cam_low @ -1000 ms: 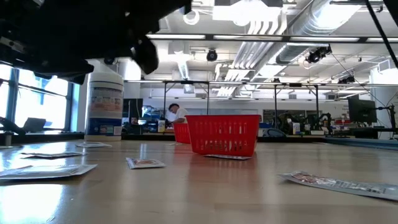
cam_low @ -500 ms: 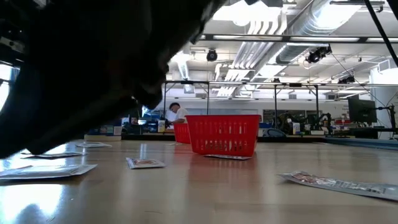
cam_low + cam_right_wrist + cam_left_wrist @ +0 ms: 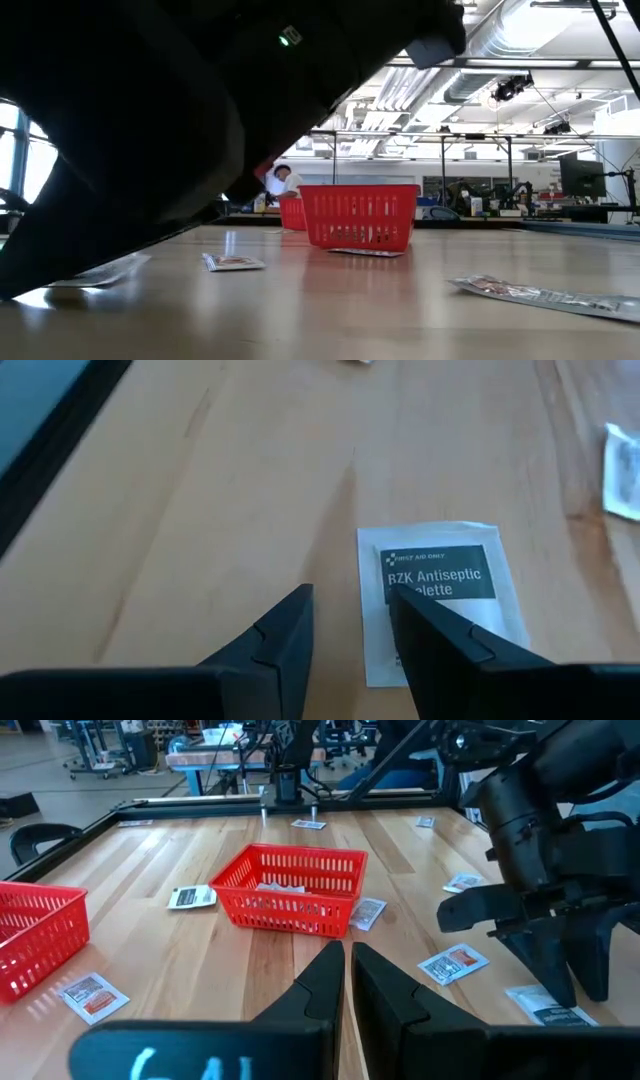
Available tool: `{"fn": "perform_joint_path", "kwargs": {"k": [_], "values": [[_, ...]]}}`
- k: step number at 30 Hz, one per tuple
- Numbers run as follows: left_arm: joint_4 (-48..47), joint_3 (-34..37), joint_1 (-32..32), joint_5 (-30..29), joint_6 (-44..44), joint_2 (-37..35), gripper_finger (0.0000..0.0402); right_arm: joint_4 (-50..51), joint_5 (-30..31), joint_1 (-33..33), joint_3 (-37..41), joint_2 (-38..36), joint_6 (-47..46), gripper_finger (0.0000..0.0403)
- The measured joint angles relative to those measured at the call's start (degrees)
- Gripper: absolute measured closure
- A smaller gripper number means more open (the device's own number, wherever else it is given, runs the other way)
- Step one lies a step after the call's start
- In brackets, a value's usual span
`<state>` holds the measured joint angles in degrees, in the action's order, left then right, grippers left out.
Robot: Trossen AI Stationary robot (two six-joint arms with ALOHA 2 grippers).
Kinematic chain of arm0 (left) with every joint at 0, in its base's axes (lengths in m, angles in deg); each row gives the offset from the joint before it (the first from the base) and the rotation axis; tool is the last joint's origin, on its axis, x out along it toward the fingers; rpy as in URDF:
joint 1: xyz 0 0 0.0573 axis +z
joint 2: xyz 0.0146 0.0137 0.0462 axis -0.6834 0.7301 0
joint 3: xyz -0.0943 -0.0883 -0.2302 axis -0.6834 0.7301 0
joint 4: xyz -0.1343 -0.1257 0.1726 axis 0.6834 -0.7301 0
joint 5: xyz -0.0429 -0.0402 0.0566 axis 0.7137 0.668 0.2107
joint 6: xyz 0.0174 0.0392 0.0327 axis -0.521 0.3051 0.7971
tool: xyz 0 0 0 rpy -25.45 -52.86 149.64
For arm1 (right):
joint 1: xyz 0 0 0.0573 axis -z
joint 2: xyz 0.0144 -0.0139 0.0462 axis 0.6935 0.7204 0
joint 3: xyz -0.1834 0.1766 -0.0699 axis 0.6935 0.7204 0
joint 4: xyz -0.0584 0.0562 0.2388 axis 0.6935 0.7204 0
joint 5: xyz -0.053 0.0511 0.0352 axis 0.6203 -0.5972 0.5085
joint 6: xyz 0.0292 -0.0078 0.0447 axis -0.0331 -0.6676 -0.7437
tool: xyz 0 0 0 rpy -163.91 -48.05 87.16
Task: Pick & Place First Aid Supplies
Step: Put the white towelette pack into the bottom red bin
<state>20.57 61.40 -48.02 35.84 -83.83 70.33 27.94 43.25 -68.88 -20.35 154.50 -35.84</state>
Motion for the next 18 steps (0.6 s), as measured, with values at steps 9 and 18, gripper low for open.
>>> {"fn": "perform_joint_path", "kwargs": {"k": [9, 18], "values": [[0.0, 0.0, 0.0, 0.0, 0.0, 0.0, 0.038, 0.0, 2.7, 0.7, -1.0, 0.3, 2.6, 0.0274], [0.0, 0.0, 0.0, 0.0, 0.0, 0.0, 0.038, -5.2, -0.7, 1.9, 5.6, -0.3, 1.4, 0.0275]]}}
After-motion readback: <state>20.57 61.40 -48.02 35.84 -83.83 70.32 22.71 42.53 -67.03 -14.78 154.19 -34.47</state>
